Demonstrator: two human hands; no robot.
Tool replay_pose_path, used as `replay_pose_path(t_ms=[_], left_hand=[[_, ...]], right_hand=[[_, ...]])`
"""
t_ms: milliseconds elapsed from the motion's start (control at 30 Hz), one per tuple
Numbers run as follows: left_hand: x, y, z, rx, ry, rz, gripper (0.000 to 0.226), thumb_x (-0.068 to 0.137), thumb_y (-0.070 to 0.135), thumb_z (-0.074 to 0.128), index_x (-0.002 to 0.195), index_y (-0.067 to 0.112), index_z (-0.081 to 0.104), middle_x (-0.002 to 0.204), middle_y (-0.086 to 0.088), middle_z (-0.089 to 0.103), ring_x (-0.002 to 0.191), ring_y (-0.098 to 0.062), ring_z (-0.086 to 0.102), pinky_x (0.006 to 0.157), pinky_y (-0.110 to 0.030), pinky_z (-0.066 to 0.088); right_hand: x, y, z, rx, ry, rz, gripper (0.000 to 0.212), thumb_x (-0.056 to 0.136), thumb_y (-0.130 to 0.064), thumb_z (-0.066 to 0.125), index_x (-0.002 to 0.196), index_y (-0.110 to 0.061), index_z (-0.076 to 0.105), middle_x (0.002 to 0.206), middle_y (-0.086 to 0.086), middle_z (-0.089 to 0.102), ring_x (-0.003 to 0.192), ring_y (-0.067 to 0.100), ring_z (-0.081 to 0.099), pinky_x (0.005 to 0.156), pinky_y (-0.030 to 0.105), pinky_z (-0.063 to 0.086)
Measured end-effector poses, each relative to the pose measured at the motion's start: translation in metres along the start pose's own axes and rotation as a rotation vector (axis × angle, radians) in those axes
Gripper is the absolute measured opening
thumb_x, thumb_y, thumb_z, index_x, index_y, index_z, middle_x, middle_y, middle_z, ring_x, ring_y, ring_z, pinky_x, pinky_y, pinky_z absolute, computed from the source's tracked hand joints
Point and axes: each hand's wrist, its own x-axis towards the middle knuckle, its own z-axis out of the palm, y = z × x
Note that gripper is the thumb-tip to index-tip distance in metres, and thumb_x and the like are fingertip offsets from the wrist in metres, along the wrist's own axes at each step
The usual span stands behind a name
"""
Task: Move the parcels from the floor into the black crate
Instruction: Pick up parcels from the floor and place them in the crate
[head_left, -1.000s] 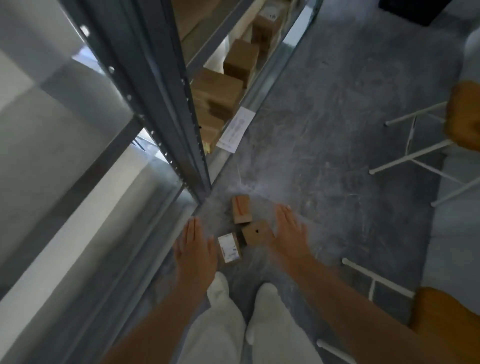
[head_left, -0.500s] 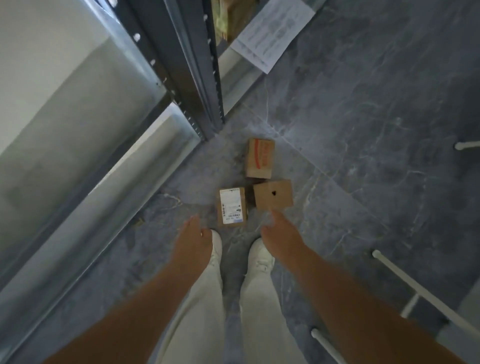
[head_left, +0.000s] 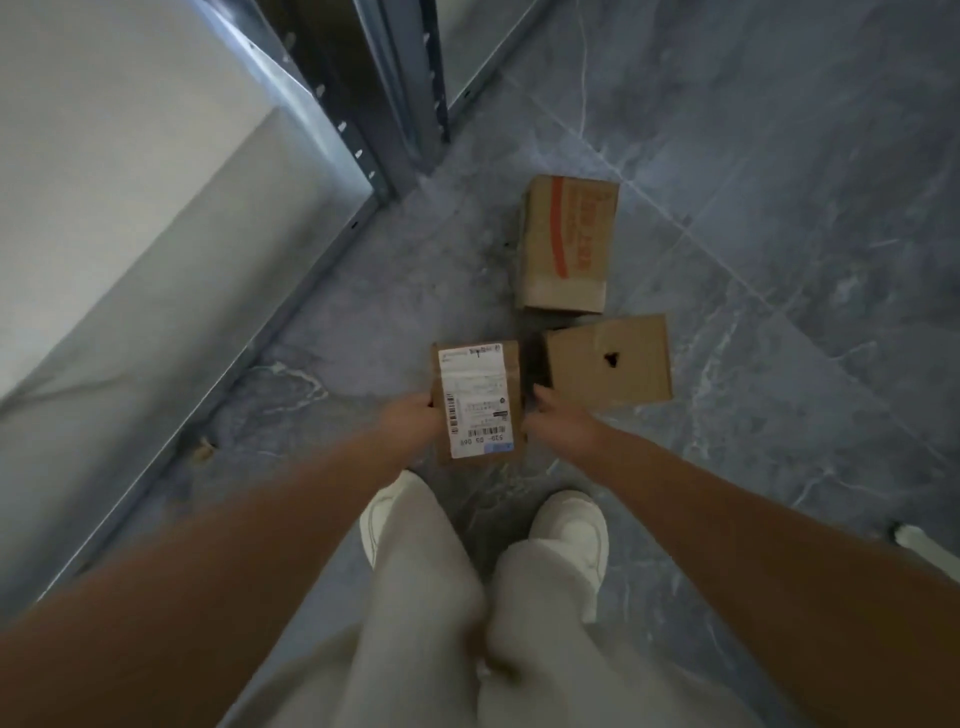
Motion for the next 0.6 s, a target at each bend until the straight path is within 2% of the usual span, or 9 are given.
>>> replay_pose_path(t_ms=[33, 133, 267, 333, 400, 433, 500, 567, 600], left_hand=[[0.004, -0.001, 0.003, -0.092, -0.023, -0.019, 0.028, 0.096, 0.004, 0.049, 0.119, 0.008, 0.066, 0.110, -0.012, 0.069, 0.083, -0.019, 0.067, 0.067, -0.026, 0.056], [-0.004, -0.008, 0.013, -0.335, -0.046, -0.106, 0.031, 0.089, -0.007, 0.042, 0.103, 0.010, 0.063, 0.101, -0.012, 0.068, 0.083, -0.023, 0.066, 0.069, -0.038, 0.058], [-0.052, 0.011, 0.003, -0.648, 0.054, -0.149, 0.018, 0.088, 0.001, 0.043, 0.076, 0.008, 0.055, 0.093, -0.014, 0.061, 0.085, -0.024, 0.062, 0.080, -0.043, 0.057], [-0.088, 0.031, -0.005, -0.780, 0.071, -0.079, 0.016, 0.091, 0.017, 0.051, 0.080, 0.008, 0.058, 0.093, -0.011, 0.063, 0.094, -0.024, 0.061, 0.080, -0.042, 0.058], [-0.131, 0.057, -0.016, -0.893, 0.063, -0.082, 0.047, 0.096, 0.047, 0.050, 0.097, 0.002, 0.061, 0.091, -0.013, 0.066, 0.092, -0.024, 0.064, 0.063, -0.038, 0.060], [-0.153, 0.071, -0.022, -0.931, 0.048, -0.081, 0.063, 0.097, 0.059, 0.043, 0.102, -0.001, 0.061, 0.089, -0.016, 0.068, 0.087, -0.025, 0.067, 0.056, -0.036, 0.060], [-0.198, 0.100, -0.033, -0.939, -0.010, -0.024, 0.073, 0.094, 0.066, 0.040, 0.104, -0.002, 0.066, 0.085, -0.021, 0.073, 0.083, -0.031, 0.072, 0.061, -0.039, 0.061], [-0.249, 0.133, -0.043, -0.902, -0.049, 0.042, 0.059, 0.092, 0.060, 0.053, 0.105, 0.004, 0.069, 0.089, -0.021, 0.076, 0.086, -0.034, 0.074, 0.073, -0.047, 0.061], [-0.276, 0.150, -0.050, -0.876, -0.057, 0.065, 0.048, 0.090, 0.052, 0.061, 0.104, 0.007, 0.069, 0.092, -0.020, 0.076, 0.084, -0.033, 0.075, 0.070, -0.046, 0.061]], right_hand=[[0.003, -0.001, 0.006, 0.042, -0.005, -0.007, 0.048, 0.096, -0.015, 0.057, 0.143, -0.021, 0.046, 0.139, 0.006, 0.056, 0.128, 0.025, 0.052, 0.098, 0.033, 0.050], [-0.007, -0.007, 0.020, 0.221, 0.003, 0.028, 0.061, 0.092, 0.007, 0.047, 0.145, -0.021, 0.039, 0.139, 0.008, 0.054, 0.124, 0.026, 0.054, 0.058, 0.021, 0.050], [-0.057, -0.038, 0.010, 0.395, 0.120, -0.025, 0.059, 0.092, 0.007, 0.043, 0.144, -0.022, 0.037, 0.125, 0.005, 0.059, 0.090, 0.012, 0.061, 0.044, 0.018, 0.045], [-0.095, -0.061, -0.010, 0.472, 0.170, -0.055, 0.040, 0.098, -0.007, 0.044, 0.135, -0.022, 0.050, 0.115, 0.000, 0.064, 0.089, 0.008, 0.066, 0.044, 0.017, 0.045], [-0.144, -0.088, -0.031, 0.485, 0.255, -0.049, 0.016, 0.101, -0.031, 0.047, 0.100, -0.028, 0.063, 0.093, -0.006, 0.065, 0.069, 0.000, 0.063, 0.047, 0.019, 0.045], [-0.168, -0.099, -0.042, 0.482, 0.310, -0.026, 0.021, 0.099, -0.041, 0.049, 0.088, -0.028, 0.061, 0.090, -0.004, 0.065, 0.066, 0.002, 0.060, 0.051, 0.023, 0.044], [-0.218, -0.121, -0.064, 0.460, 0.368, -0.013, 0.030, 0.093, -0.052, 0.051, 0.091, -0.025, 0.065, 0.094, 0.002, 0.070, 0.072, 0.009, 0.062, 0.057, 0.026, 0.045], [-0.273, -0.145, -0.086, 0.423, 0.359, -0.071, 0.038, 0.095, -0.053, 0.048, 0.108, -0.022, 0.067, 0.099, 0.002, 0.070, 0.086, 0.015, 0.066, 0.070, 0.030, 0.051], [-0.301, -0.156, -0.097, 0.373, 0.356, -0.115, 0.040, 0.098, -0.051, 0.044, 0.115, -0.022, 0.065, 0.104, 0.002, 0.068, 0.094, 0.018, 0.065, 0.080, 0.034, 0.053]])
